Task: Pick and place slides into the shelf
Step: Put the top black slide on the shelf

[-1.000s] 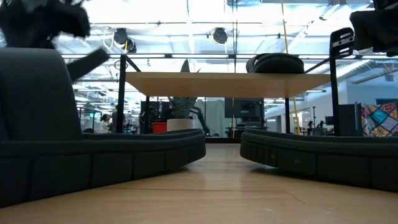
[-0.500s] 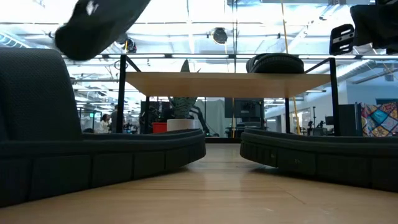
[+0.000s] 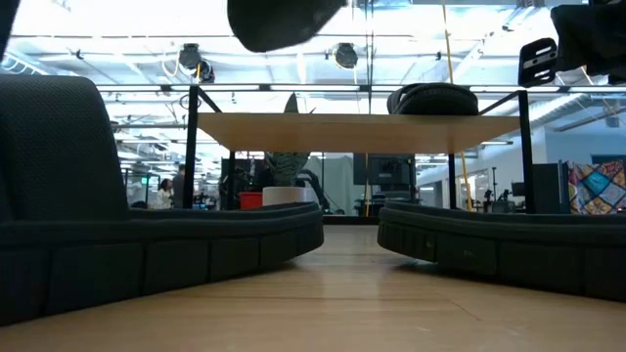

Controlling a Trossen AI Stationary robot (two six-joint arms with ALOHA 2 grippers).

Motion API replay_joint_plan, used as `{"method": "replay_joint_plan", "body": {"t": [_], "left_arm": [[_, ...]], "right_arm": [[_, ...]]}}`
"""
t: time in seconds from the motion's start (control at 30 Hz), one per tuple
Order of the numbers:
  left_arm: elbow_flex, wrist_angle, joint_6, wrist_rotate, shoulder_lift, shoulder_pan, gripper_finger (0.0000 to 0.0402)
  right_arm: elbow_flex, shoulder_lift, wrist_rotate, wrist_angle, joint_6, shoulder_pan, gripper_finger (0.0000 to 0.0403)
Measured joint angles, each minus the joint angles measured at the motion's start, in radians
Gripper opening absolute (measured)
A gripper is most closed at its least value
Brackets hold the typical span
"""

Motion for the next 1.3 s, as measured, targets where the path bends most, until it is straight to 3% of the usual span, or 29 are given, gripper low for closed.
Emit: {"method": "replay_joint_plan", "body": {"t": [0.17, 0.43, 0.77, 1.17, 1.3], "left_arm": [[0.078, -0.059, -0.042, 0.02, 0.094, 0.04, 0.0], [0.082, -0.016, -0.128, 0.004, 0.139, 0.042, 0.0], [0.082, -0.015, -0.134, -0.065, 0.172, 0.045, 0.0001], [0.082, -0.018, -0.238, -0.257, 0.183, 0.083, 0.0003], [0.082, -0.019, -0.254, -0.262, 0.183, 0.092, 0.0005]], "right_arm": [[0.0, 0.0, 0.0, 0.0, 0.045, 0.0, 0.0], [0.0, 0.0, -0.001, 0.07, 0.078, 0.0, 0.0], [0.0, 0.0, -0.001, 0.109, 0.078, 0.0, 0.0], [0.0, 0.0, -0.001, 0.126, 0.079, 0.0, 0.0], [0.0, 0.0, 0.0, 0.126, 0.078, 0.0, 0.0]]}}
